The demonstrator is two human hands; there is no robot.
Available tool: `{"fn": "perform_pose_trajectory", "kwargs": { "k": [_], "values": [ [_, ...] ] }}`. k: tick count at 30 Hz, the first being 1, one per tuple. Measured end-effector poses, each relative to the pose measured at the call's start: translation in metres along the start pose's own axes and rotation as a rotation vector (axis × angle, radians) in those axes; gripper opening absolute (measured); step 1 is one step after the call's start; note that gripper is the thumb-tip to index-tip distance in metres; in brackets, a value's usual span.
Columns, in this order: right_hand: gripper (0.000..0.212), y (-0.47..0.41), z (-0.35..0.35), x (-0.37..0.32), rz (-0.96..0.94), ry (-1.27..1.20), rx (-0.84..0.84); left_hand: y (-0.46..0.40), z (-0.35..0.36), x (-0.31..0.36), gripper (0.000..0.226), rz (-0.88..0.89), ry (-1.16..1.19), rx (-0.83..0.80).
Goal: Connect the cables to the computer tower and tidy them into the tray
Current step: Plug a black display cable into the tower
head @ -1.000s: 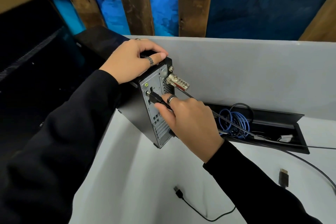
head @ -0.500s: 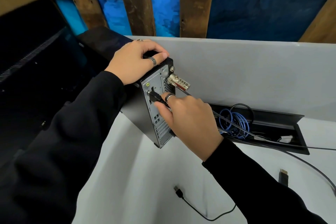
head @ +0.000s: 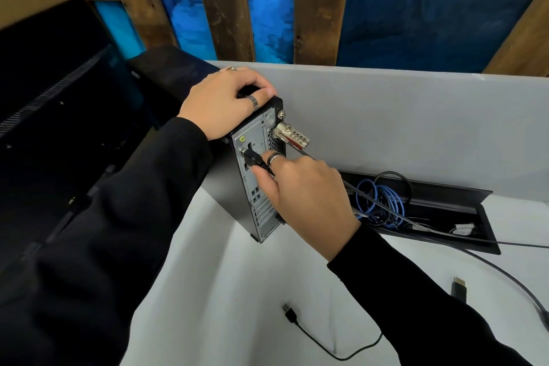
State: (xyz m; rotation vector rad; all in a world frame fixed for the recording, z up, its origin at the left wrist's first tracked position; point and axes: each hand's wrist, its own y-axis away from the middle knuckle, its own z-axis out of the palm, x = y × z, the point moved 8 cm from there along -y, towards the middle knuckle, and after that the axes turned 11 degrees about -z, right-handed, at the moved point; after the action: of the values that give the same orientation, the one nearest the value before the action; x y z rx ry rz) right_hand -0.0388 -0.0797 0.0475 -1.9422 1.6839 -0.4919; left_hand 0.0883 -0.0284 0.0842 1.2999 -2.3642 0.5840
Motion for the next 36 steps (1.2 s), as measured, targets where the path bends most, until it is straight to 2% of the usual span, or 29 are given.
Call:
{"fn": "perform_pose_trajectory", "kwargs": {
  "k": [5,18,28,36],
  "values": [
    [0.019,0.0004,0.0010,0.0013,0.025,-0.095,0.036,0.0006,0.0001,-0.0012,0.021,-0.012,-0.007,0.000],
    [0.023,0.0000,0.0032,-0.0028,-0.009,-0.042,0.015,0.0004,-0.0005,-0.0021,0.019,-0.023,-0.015,0.009],
    [0.021,-0.0050,0.0090,-0.0043,-0.002,-0.071,-0.006,-0.0009,0.0014,-0.0029,0.034,-0.029,-0.026,0.018],
    [0.023,-0.0071,0.0088,-0.0056,-0.008,-0.094,-0.012,-0.0002,0.0002,-0.0016,0.033,-0.024,-0.042,0.025]
  ]
}}
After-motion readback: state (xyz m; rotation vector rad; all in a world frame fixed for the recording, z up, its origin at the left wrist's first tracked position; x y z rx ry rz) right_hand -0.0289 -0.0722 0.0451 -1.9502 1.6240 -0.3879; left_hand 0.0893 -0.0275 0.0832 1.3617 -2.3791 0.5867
